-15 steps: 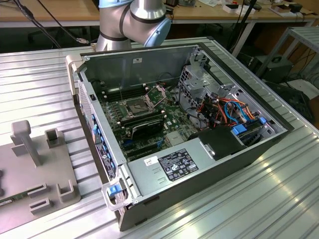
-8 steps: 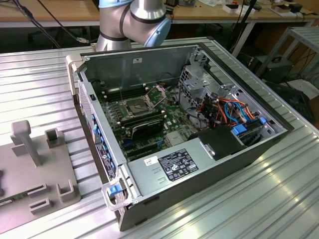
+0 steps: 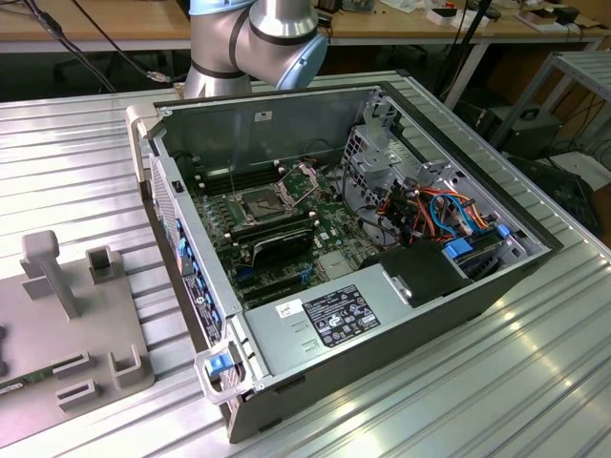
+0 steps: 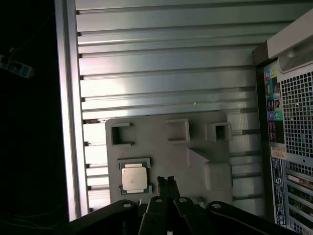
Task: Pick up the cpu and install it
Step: 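Reach for the cpu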
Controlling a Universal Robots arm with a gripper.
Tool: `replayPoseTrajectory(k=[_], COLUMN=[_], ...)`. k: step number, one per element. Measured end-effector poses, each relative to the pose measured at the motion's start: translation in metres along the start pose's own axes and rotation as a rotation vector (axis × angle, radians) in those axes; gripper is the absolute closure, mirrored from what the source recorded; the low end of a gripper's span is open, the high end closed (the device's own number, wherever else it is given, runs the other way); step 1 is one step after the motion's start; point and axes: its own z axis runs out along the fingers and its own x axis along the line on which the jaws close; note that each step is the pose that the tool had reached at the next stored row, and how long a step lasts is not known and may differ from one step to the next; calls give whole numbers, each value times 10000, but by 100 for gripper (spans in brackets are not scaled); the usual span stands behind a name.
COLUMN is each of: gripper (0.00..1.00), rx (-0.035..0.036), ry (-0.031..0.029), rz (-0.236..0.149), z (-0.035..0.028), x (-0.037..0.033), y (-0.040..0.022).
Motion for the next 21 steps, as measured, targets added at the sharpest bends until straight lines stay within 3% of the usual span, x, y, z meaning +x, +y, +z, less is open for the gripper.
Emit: replayPoseTrajectory(k=[8, 9, 10, 11, 12, 16, 21], gripper=[89, 89, 89, 89, 89, 89, 89], rx=[0, 0, 0, 0, 2, 0, 0], ry=[1, 1, 1, 0, 3, 1, 1], rz=[-2, 0, 0, 0, 0, 0, 0], z=[0, 3, 44, 113, 180, 185, 240], x=[5, 38, 88, 116, 127, 127, 129], y=[-3, -4, -66, -196, -220, -220, -223])
